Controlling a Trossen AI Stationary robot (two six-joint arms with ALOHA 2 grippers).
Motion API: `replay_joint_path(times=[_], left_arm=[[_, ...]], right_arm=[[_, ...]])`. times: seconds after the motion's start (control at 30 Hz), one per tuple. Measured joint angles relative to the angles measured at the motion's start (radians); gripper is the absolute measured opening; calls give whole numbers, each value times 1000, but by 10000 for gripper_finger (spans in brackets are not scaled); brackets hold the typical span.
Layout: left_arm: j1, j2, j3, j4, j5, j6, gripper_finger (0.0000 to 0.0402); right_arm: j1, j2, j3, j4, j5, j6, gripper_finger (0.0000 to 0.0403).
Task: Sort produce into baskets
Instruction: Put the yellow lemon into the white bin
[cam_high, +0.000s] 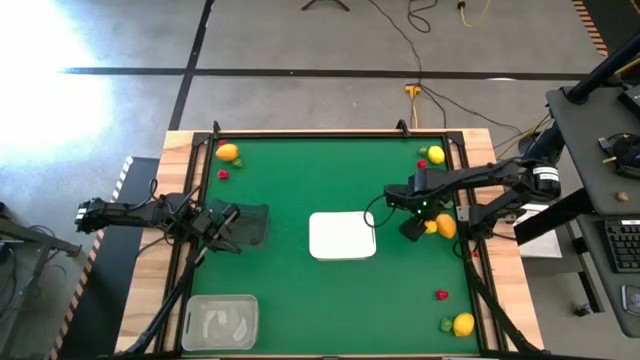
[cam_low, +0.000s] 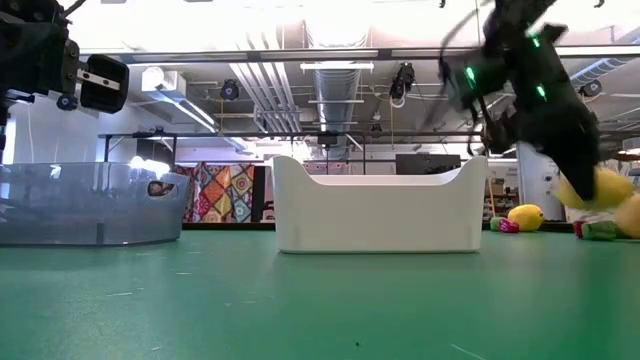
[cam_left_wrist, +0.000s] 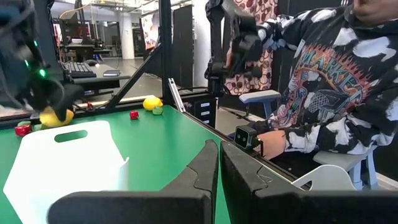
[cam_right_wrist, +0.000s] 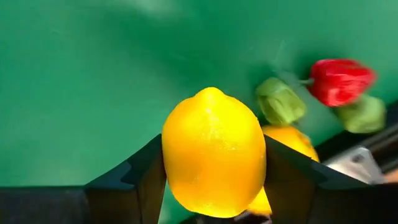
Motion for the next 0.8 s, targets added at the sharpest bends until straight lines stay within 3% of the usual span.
replay_joint_path(times=[0.17, 0.37, 0.8], left_arm=[[0, 0, 0, 0, 0, 0, 2], [0, 0, 0, 0, 0, 0, 2], [0, 0, 0, 0, 0, 0, 2]], right_arm=[[0, -21, 215, 11, 20, 0, 211], [49, 16, 403, 173, 59, -70, 211], [253, 255, 494, 321, 56, -248, 210]])
